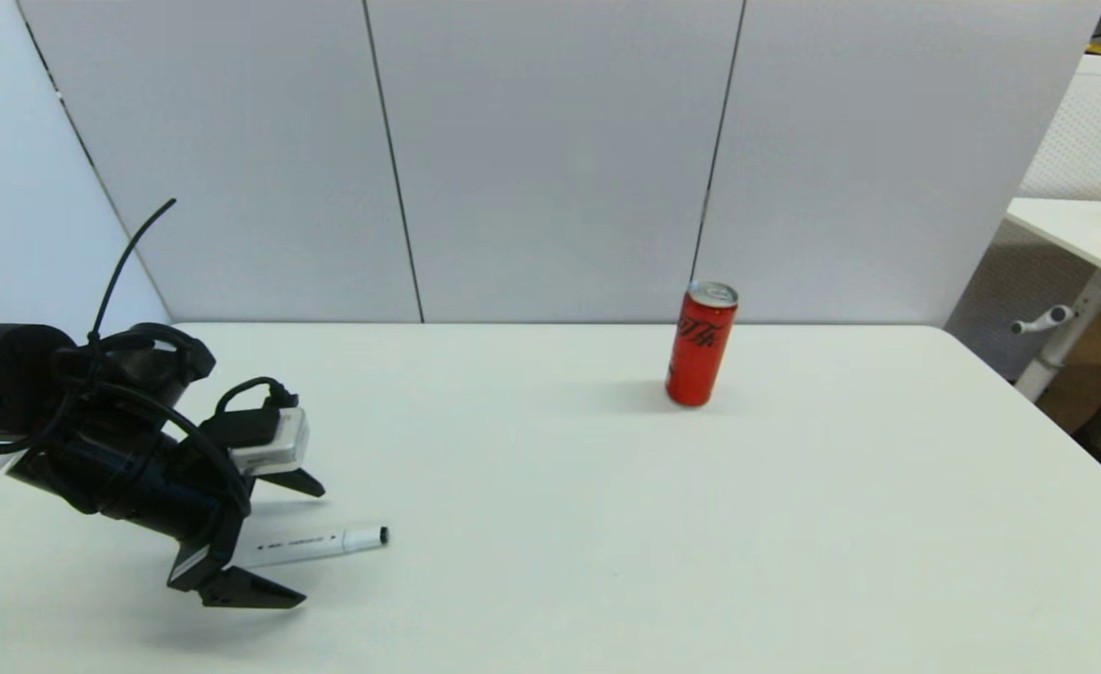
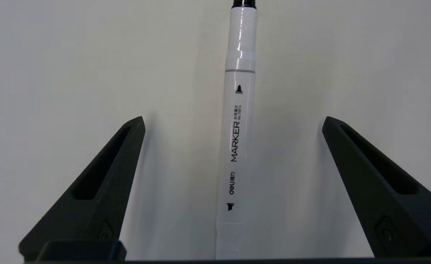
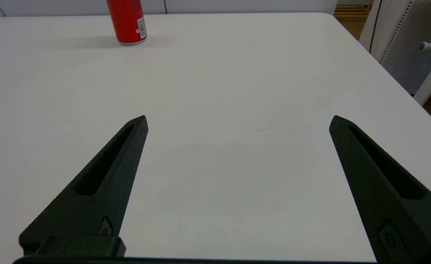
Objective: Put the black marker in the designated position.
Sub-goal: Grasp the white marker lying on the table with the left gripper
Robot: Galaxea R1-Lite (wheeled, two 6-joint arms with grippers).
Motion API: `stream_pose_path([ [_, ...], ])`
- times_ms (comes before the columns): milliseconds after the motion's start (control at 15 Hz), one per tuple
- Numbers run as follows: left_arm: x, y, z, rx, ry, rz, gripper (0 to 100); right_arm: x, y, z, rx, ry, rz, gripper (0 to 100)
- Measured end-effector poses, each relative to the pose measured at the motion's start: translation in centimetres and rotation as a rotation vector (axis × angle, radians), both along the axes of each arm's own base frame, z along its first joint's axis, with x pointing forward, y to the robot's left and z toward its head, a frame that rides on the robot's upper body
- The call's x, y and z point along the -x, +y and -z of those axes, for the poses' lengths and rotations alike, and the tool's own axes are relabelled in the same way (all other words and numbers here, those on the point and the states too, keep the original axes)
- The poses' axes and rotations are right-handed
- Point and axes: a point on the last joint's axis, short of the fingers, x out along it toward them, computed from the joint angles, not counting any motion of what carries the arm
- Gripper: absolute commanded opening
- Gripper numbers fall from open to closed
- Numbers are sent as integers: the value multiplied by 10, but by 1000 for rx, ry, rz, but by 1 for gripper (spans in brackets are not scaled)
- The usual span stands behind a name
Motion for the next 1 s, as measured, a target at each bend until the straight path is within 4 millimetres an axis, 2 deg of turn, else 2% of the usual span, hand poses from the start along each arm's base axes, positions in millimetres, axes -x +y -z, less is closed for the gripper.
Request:
stream_pose_path([
  [1000, 3, 2, 6, 20, 29, -12, 100, 0, 0, 0, 0, 0, 0, 100],
])
